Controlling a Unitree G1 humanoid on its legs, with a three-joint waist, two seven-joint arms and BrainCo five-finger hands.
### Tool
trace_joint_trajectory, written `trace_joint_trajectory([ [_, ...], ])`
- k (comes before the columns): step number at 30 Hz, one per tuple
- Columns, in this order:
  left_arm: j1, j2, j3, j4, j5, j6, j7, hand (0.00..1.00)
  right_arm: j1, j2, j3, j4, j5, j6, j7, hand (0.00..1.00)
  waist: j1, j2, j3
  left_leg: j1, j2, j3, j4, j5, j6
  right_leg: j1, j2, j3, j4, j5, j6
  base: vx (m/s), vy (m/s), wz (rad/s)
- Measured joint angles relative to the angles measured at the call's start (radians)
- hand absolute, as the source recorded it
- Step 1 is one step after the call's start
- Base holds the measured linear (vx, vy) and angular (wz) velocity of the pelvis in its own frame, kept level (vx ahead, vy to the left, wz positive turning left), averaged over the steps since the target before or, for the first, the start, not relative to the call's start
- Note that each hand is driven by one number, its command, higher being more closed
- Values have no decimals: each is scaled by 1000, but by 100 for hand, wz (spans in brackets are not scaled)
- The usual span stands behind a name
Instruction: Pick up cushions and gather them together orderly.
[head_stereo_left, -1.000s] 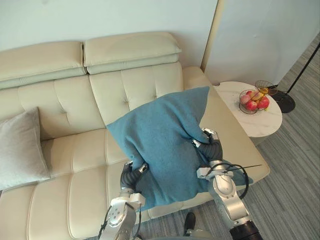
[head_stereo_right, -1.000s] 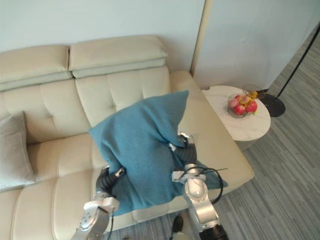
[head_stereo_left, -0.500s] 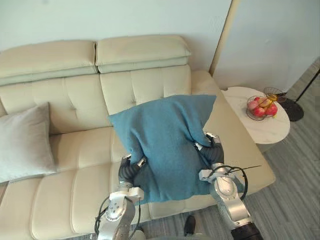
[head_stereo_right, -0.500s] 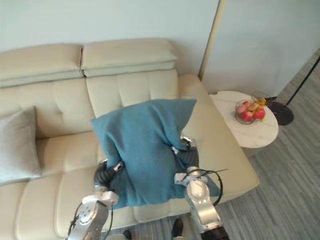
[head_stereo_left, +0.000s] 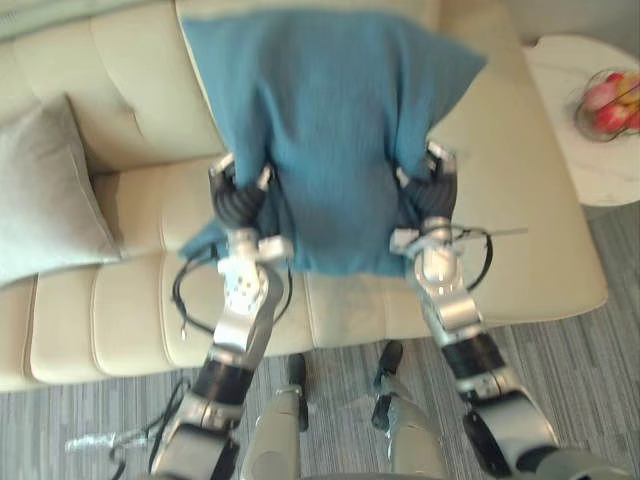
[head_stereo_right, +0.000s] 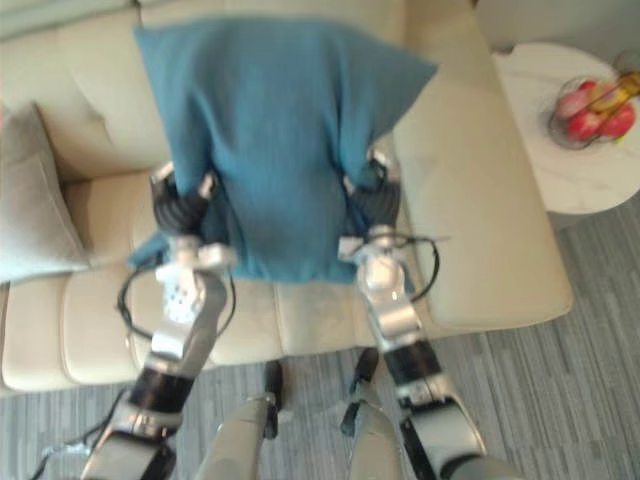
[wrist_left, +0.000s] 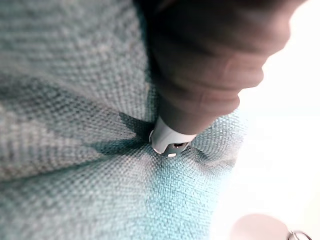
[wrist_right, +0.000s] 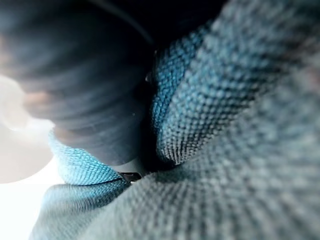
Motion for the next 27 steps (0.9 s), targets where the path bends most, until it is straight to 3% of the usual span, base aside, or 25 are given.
trace_joint_trajectory([
  [5, -288, 12, 59, 123, 33, -2, 104, 100, -284, -8, -45, 154, -27, 10, -71, 100, 3, 2, 61, -110, -7, -37, -36, 56, -11, -113, -10, -31, 16, 9, -13, -35, -23, 22],
  [12, -500, -13, 194, 286, 63, -1, 149, 100, -532, -30, -67, 297, -70, 34, -109, 100, 9, 11, 105, -216, -17, -86, -41, 78, -18, -223, -32, -72, 80, -11, -30, 20, 7, 19],
  [13, -509, -13, 198, 292, 65, -1, 148, 100, -543, -31, -70, 299, -73, 34, -112, 0, 10, 11, 106, -223, -18, -89, -41, 79, -18, -231, -35, -74, 85, -13, -30, 40, 9, 17],
  [14, -527, -13, 208, 301, 69, -1, 147, 100, -564, -33, -76, 302, -82, 35, -115, 0, 11, 13, 108, -239, -20, -95, -41, 83, -18, -243, -38, -80, 88, -16, -29, 59, 3, 19],
  [15, -564, -11, 222, 322, 70, -1, 146, 0, -598, -44, -83, 304, -111, 40, -138, 0, 13, 14, 114, -262, -21, -107, -40, 86, -20, -263, -43, -89, 97, -18, -30, 52, 0, 18],
  [19, -623, -5, 241, 402, 69, -1, 138, 0, -646, -69, -104, 326, -137, 45, -171, 0, 14, 13, 131, -295, -28, -116, -33, 86, -20, -302, -60, -96, 145, -43, -27, 68, 1, 18],
  [22, -632, 15, 263, 474, 61, 7, 86, 0, -652, -66, -134, 327, -123, 52, -168, 0, 13, 12, 138, -315, -28, -117, -32, 86, -20, -326, -62, -95, 155, -43, -27, 84, -6, 2],
  [27, -628, 18, 304, 567, 20, 29, 7, 0, -628, -65, -161, 323, -54, 43, -115, 0, -9, 10, 155, -315, -27, -114, -29, 86, -20, -326, -62, -94, 157, -43, -27, 75, -4, 0],
])
